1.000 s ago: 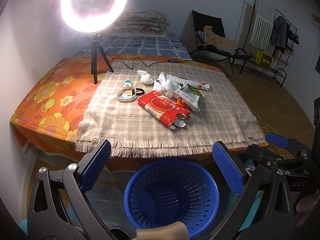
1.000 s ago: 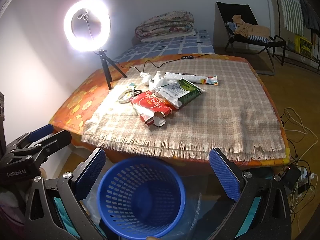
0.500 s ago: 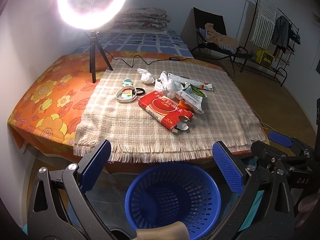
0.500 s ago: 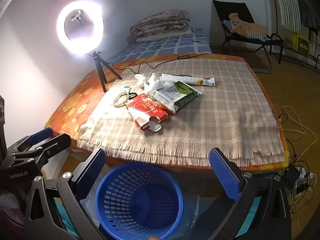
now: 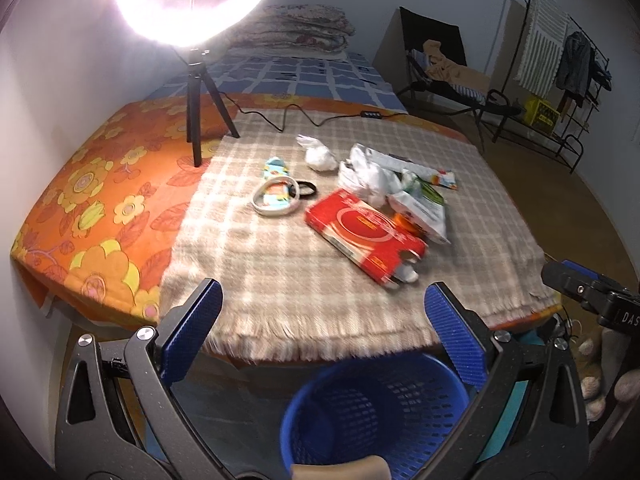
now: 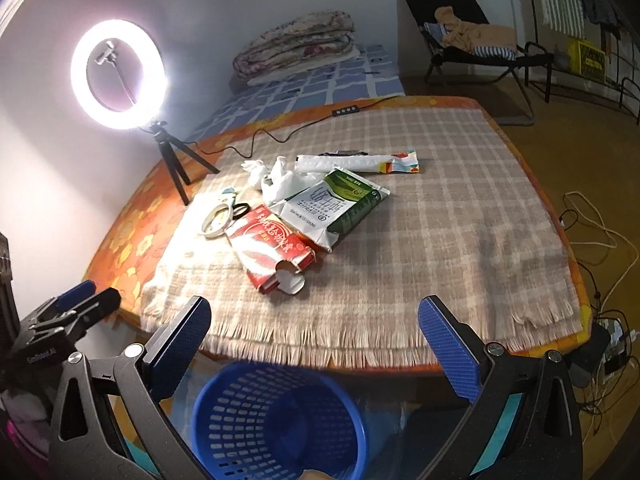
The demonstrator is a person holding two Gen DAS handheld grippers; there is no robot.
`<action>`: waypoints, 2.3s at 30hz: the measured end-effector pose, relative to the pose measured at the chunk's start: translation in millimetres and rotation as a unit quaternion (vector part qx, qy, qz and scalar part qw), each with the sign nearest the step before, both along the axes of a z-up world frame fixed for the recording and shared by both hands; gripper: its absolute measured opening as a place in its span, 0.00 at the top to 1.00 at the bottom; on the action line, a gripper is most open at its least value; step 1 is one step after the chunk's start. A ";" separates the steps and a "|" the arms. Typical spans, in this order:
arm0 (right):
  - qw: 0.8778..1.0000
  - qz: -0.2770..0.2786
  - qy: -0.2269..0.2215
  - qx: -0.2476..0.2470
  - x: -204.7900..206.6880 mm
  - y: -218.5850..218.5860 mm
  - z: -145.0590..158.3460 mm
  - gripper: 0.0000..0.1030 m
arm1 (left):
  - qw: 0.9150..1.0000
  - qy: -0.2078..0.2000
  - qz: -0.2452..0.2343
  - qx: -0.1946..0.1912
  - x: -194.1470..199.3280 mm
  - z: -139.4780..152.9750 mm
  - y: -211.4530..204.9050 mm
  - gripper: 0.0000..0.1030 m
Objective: Collect trash
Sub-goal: 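Grasp the white headband with the left tool while the right tool grasps the green milk carton, then carry both items over the blue basket and open both tools to drop them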
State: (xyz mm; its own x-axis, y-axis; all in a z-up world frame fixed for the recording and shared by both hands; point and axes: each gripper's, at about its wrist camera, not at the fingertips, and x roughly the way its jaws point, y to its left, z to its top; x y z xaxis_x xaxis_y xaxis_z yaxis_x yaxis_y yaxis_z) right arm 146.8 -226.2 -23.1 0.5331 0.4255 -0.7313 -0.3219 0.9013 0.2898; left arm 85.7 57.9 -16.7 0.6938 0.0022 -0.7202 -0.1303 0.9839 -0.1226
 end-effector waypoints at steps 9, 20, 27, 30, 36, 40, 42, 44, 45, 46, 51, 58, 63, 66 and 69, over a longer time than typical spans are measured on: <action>0.999 -0.008 0.050 -0.004 71.6 26.1 -18.8 0.00 | 0.999 0.039 0.016 -0.018 68.9 -30.2 44.9 0.20; 0.992 -0.047 0.114 -0.021 157.7 41.6 -50.7 0.00 | 0.994 0.087 0.045 -0.047 149.1 -82.8 87.9 0.50; 0.983 -0.074 0.167 -0.024 190.6 51.0 -78.0 0.00 | 0.991 0.102 0.057 -0.070 183.6 -106.2 105.9 0.62; 0.980 -0.078 0.181 -0.023 199.3 53.4 -85.5 0.00 | 0.991 0.105 0.055 -0.070 195.4 -112.8 109.7 0.63; 0.977 -0.070 0.196 -0.034 203.1 61.0 -97.5 0.00 | 0.988 0.116 0.056 -0.085 211.2 -127.6 118.7 0.80; 0.977 -0.067 0.200 -0.033 199.8 60.4 -100.3 0.02 | 0.990 0.112 0.048 -0.077 217.6 -131.1 117.6 0.90; 0.977 -0.068 0.202 -0.030 198.9 58.4 -100.2 0.10 | 0.990 0.110 0.046 -0.076 217.3 -132.4 117.3 0.94; 0.976 -0.068 0.206 -0.026 197.9 56.3 -101.1 0.21 | 0.990 0.108 0.049 -0.078 219.1 -132.7 117.6 0.96; 0.976 -0.068 0.207 -0.023 196.9 54.6 -101.4 0.21 | 0.990 0.106 0.050 -0.079 218.6 -132.0 117.6 0.98; 0.976 -0.069 0.205 -0.021 195.4 52.9 -101.0 0.22 | 0.990 0.104 0.052 -0.078 218.7 -130.9 117.7 0.98; 0.981 -0.064 0.183 -0.019 184.8 47.5 -92.6 0.26 | 0.993 0.086 0.042 -0.073 204.5 -118.9 114.0 0.99; 0.988 -0.064 0.143 -0.015 165.7 32.1 -73.5 0.28 | 0.996 0.077 0.014 -0.048 186.3 -104.0 97.2 0.99; 0.993 -0.044 0.113 -0.013 144.8 28.5 -56.6 0.28 | 0.997 0.068 0.019 -0.042 163.1 -92.3 93.9 0.99; 0.995 -0.023 0.095 -0.017 128.0 28.8 -46.0 0.28 | 0.997 0.059 0.020 -0.038 149.1 -80.7 89.4 0.99; 0.997 -0.002 0.077 -0.021 109.1 29.6 -35.1 0.28 | 0.998 0.050 0.021 -0.040 130.8 -69.5 83.3 0.99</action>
State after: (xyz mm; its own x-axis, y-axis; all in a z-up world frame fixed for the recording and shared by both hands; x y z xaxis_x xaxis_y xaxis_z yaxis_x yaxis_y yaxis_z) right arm 255.9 -196.6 -58.2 0.4143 0.3901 -0.8223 -0.2722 0.9152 0.2970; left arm 216.5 141.3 -86.2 0.6192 -0.0309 -0.7847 -0.1866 0.9648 -0.1852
